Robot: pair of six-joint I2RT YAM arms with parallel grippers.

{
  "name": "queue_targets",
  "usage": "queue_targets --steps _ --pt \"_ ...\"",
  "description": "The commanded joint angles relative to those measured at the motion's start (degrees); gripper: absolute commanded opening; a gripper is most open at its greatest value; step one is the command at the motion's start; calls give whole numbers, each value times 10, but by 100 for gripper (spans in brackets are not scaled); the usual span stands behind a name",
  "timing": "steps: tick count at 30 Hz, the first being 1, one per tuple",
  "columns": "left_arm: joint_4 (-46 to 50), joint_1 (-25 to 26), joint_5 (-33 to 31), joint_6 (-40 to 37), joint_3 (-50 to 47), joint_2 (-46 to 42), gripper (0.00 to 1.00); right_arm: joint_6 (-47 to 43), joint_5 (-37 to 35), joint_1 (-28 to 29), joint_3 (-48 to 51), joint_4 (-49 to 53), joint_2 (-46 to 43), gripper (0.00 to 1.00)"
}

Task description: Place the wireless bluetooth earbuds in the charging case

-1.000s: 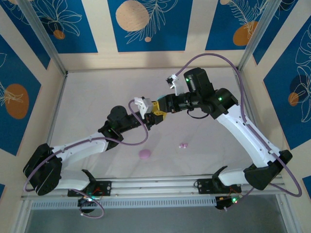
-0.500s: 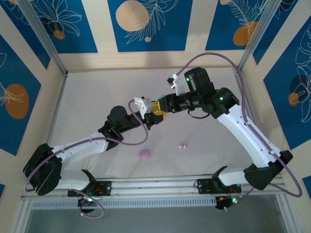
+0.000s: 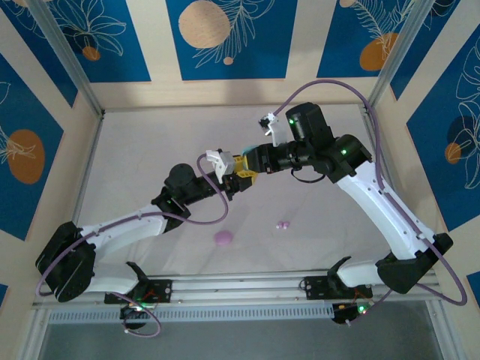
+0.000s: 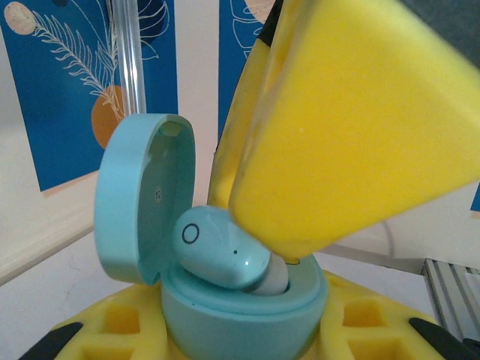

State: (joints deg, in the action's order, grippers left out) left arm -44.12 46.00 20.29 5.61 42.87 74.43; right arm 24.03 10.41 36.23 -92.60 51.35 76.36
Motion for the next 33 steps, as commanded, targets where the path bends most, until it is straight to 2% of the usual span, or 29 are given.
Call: queue_targets --steps 1,33 --pt "-37 9 9 0 20 -9 26 2 -11 1 -13 11 -6 32" --pt "-36 8 7 3 24 -4 26 -1 -15 0 -29 21 -14 31"
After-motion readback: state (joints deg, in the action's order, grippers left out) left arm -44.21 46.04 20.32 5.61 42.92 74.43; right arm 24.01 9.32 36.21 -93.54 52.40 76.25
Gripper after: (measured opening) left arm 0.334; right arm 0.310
